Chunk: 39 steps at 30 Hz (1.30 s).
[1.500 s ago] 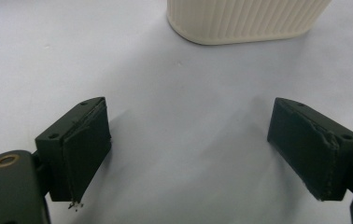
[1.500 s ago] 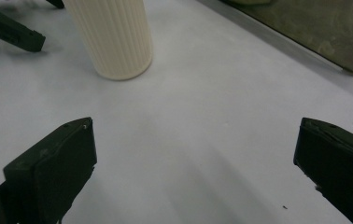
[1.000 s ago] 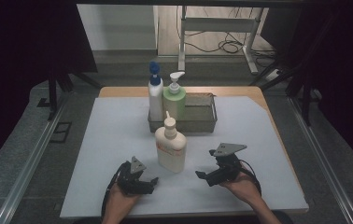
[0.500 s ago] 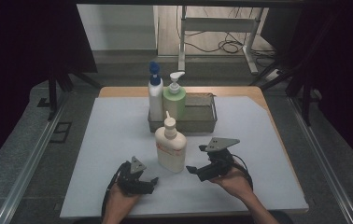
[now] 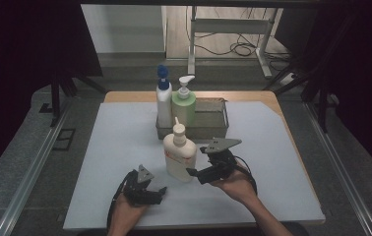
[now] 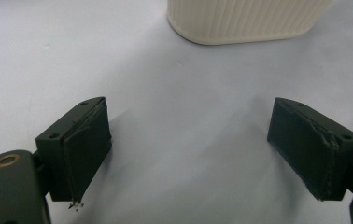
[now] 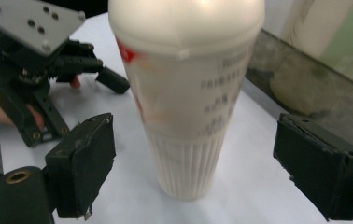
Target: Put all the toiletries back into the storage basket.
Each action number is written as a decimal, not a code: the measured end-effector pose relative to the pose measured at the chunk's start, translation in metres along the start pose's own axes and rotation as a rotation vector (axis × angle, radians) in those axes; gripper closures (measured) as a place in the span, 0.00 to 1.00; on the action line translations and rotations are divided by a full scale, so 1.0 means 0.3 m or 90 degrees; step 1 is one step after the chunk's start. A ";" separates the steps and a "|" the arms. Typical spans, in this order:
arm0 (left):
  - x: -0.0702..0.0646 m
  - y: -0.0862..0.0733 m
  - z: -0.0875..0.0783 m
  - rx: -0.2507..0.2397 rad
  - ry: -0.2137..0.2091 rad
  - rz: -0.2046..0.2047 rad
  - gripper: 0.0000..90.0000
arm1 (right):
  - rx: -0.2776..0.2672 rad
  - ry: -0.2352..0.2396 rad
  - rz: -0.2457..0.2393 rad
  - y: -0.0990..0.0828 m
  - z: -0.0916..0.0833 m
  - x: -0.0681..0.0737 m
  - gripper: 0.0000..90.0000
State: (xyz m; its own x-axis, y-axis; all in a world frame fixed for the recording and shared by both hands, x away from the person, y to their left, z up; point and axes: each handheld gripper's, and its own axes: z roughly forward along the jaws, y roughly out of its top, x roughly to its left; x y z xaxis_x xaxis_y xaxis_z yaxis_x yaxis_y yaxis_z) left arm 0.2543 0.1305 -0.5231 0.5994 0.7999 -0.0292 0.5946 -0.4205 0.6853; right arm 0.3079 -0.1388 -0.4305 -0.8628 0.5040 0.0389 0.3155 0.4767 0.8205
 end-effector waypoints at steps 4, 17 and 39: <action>0.000 0.000 0.000 0.001 0.000 0.000 0.15 | -0.003 -0.002 0.001 0.025 0.012 0.007 0.14; 0.000 0.000 0.000 0.000 0.000 0.000 0.15 | -0.005 -0.005 0.006 0.090 0.059 0.020 0.18; -0.002 0.000 0.001 -0.002 0.001 -0.002 0.15 | -0.007 -0.002 0.008 0.105 0.101 0.018 0.42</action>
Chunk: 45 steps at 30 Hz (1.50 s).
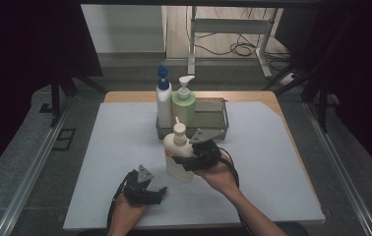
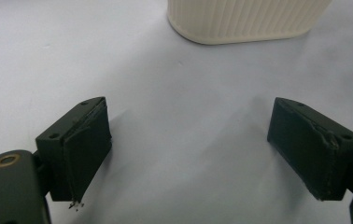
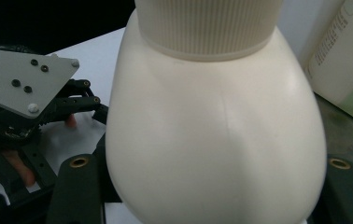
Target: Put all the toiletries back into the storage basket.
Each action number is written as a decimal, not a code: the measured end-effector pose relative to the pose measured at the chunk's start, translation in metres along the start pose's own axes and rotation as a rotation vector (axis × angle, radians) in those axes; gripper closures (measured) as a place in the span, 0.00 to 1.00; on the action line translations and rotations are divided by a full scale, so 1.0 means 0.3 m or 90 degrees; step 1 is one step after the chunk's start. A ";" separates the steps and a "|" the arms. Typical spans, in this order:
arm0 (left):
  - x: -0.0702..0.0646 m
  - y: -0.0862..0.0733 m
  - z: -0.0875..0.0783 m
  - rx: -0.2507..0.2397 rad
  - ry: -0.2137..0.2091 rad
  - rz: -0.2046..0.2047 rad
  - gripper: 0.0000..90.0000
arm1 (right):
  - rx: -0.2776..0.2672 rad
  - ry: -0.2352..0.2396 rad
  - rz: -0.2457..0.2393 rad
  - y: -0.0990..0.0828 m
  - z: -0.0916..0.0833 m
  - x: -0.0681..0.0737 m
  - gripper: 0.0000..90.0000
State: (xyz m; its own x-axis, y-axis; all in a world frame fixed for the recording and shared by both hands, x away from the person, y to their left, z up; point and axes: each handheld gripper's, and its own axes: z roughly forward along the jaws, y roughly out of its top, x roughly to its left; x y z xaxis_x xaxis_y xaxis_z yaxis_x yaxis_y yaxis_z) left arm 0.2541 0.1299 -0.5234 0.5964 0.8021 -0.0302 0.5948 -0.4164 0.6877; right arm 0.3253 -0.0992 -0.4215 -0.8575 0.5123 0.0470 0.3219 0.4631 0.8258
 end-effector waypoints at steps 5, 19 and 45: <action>0.001 0.000 -0.001 0.002 0.000 0.003 0.15 | 0.009 0.001 -0.002 0.006 -0.001 -0.002 0.43; 0.000 0.000 0.001 -0.001 0.000 0.000 0.15 | 0.016 -0.017 -0.022 0.033 -0.059 -0.021 0.43; 0.000 -0.001 0.001 -0.001 0.001 0.001 0.15 | -0.010 -0.059 -0.005 0.089 -0.200 -0.136 0.43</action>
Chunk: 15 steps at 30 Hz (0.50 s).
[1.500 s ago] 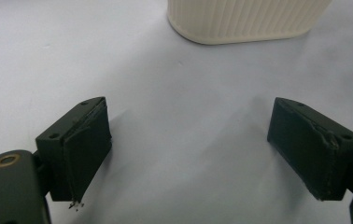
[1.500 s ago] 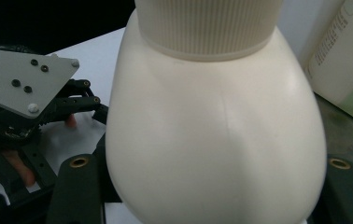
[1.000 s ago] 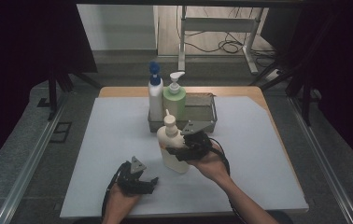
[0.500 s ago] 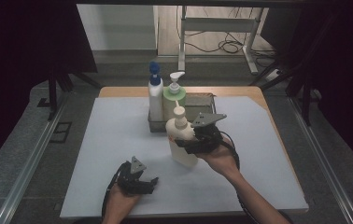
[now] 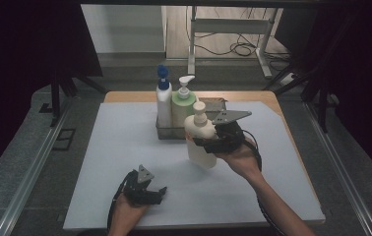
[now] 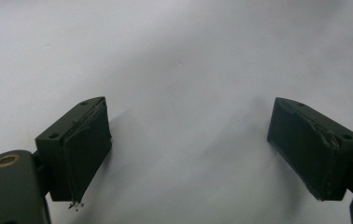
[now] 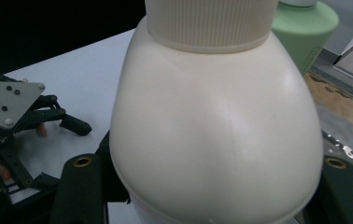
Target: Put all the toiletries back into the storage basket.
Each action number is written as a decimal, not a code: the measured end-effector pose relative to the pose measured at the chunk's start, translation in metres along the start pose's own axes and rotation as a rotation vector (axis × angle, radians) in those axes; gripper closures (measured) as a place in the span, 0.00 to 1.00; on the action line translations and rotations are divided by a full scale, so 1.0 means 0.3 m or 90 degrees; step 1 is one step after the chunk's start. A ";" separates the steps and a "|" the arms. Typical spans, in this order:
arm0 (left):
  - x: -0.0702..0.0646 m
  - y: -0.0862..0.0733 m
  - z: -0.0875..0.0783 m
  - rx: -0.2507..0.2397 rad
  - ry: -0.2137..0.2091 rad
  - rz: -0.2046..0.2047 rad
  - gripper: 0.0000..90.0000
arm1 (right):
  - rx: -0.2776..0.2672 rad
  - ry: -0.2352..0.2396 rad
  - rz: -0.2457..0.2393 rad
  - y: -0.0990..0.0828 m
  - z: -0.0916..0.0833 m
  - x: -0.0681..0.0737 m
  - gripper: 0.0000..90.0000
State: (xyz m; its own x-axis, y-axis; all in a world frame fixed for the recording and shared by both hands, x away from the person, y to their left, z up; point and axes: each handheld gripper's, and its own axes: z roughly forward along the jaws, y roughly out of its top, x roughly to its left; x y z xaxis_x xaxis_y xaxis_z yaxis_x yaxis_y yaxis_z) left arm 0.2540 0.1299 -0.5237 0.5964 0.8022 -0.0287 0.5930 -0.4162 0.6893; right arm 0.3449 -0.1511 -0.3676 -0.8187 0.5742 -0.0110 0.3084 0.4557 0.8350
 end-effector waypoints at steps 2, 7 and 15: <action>0.000 0.000 0.000 0.001 0.000 0.000 0.15 | -0.001 -0.002 0.005 0.006 -0.008 -0.013 0.43; 0.000 0.000 0.000 0.000 0.000 0.000 0.15 | -0.004 -0.014 0.012 0.019 -0.026 -0.041 0.43; 0.000 0.000 0.000 0.001 0.000 0.000 0.14 | -0.014 -0.035 0.025 0.041 -0.056 -0.085 0.43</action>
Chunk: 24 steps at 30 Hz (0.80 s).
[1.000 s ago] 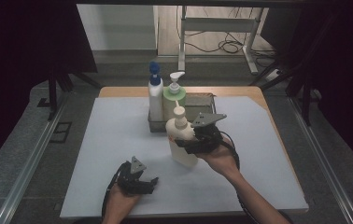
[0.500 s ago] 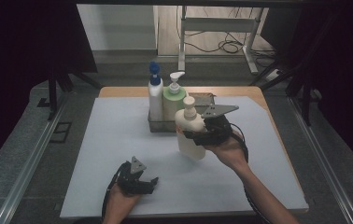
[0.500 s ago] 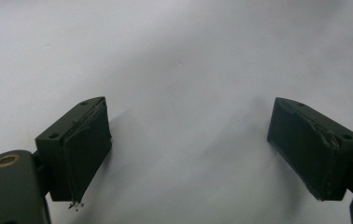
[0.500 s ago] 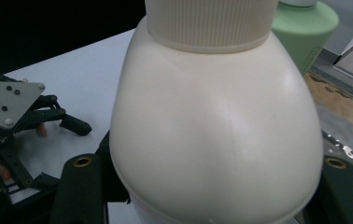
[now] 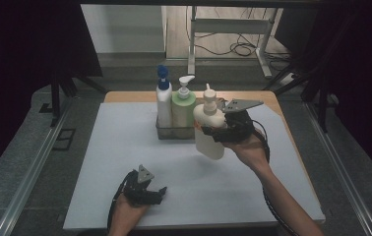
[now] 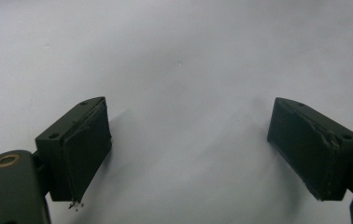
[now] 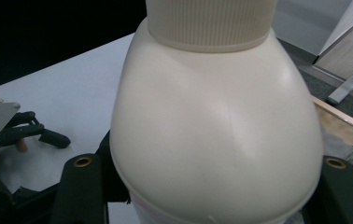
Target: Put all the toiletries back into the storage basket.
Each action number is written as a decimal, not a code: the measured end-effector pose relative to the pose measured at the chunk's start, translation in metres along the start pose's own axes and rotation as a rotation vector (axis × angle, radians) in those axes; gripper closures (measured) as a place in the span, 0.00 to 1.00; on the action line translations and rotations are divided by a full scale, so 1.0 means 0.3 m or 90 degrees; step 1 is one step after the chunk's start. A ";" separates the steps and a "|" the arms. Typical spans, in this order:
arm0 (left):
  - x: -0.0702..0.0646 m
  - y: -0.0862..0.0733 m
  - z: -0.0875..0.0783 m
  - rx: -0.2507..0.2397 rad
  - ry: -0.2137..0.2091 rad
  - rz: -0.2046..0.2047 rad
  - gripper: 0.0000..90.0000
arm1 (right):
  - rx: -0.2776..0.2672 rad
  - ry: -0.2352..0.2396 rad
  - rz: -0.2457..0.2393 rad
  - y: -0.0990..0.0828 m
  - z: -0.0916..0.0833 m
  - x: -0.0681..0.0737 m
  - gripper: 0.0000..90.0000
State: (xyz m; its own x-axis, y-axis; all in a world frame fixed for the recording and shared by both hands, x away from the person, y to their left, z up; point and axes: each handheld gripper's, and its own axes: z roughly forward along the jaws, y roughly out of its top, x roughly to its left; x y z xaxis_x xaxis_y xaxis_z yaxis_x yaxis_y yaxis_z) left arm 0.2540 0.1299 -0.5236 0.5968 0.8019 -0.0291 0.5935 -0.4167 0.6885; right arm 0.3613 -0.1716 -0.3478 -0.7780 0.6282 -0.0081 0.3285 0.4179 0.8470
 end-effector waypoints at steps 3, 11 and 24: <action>0.000 0.000 0.000 0.000 0.000 0.000 0.14 | -0.002 -0.008 0.004 0.011 -0.008 -0.017 0.43; 0.000 0.000 0.000 0.000 0.000 -0.001 0.14 | -0.004 -0.029 0.012 0.038 -0.014 -0.055 0.43; 0.000 0.000 0.000 0.000 0.000 -0.001 0.14 | -0.011 -0.062 0.031 0.081 -0.002 -0.114 0.43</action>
State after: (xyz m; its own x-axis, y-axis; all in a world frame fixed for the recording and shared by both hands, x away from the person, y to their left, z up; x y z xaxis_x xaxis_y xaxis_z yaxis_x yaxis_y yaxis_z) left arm 0.2539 0.1299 -0.5236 0.5963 0.8022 -0.0296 0.5937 -0.4159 0.6888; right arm 0.3957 -0.1833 -0.3265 -0.7051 0.7089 -0.0184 0.3543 0.3747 0.8568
